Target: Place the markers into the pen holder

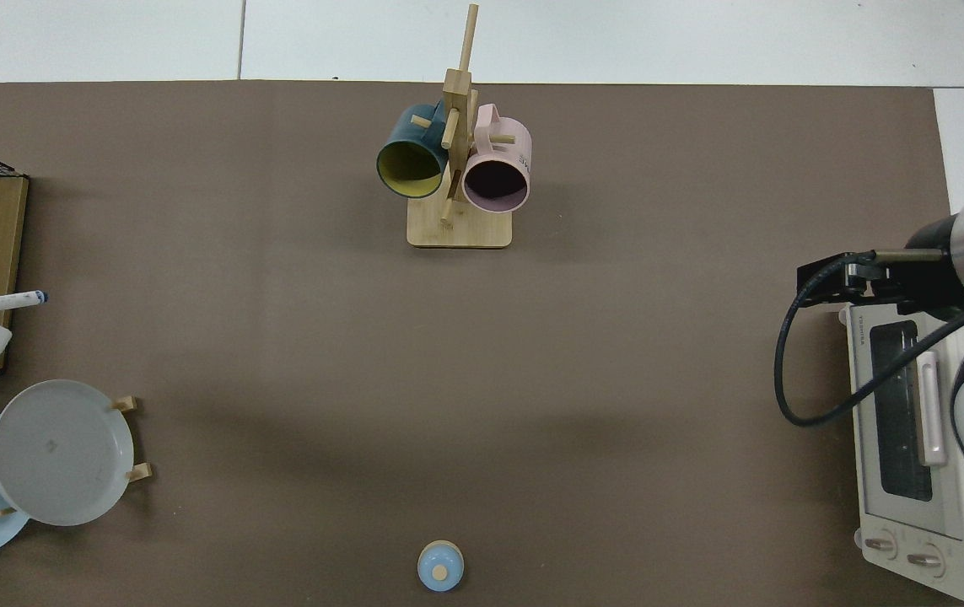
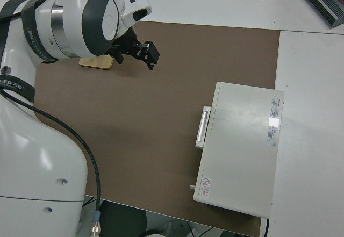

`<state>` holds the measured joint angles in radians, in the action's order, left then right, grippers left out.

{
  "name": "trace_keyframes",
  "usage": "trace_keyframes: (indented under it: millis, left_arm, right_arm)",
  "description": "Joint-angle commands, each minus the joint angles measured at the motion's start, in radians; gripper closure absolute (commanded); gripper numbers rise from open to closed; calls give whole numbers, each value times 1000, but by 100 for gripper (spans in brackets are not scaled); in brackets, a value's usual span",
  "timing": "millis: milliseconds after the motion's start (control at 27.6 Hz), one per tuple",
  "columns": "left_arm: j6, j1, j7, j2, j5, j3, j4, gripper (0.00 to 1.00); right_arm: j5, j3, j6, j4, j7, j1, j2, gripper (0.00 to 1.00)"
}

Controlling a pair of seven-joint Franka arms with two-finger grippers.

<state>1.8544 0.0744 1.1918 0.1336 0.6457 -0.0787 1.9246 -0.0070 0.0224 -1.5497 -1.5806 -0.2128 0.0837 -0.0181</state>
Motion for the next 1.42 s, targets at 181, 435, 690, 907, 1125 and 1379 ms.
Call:
trace_keyframes:
  millis: [181, 435, 690, 907, 1125, 1379]
  left_arm:
    - [2, 76, 201, -94, 132, -13, -151, 100]
    - [94, 143, 316, -135, 230, -13, -217, 100]
    - [227, 232, 489, -187, 246, -13, -282, 100]
    - [304, 297, 643, -235, 236, -13, -340, 100]
    - [370, 353, 758, -256, 236, -13, -372, 100]
    - [450, 421, 856, -261, 227, -15, -372, 100]
  right_arm:
    - [12, 14, -6, -19, 15, -22, -14, 0]
    - [12, 14, -6, -19, 15, -22, -14, 0]
    - [12, 14, -6, -19, 15, -22, -14, 0]
    - [12, 14, -6, -19, 15, -22, -14, 0]
    - [12, 14, -6, -19, 15, -22, -14, 0]
    - [12, 14, -6, -19, 15, -22, -14, 0]
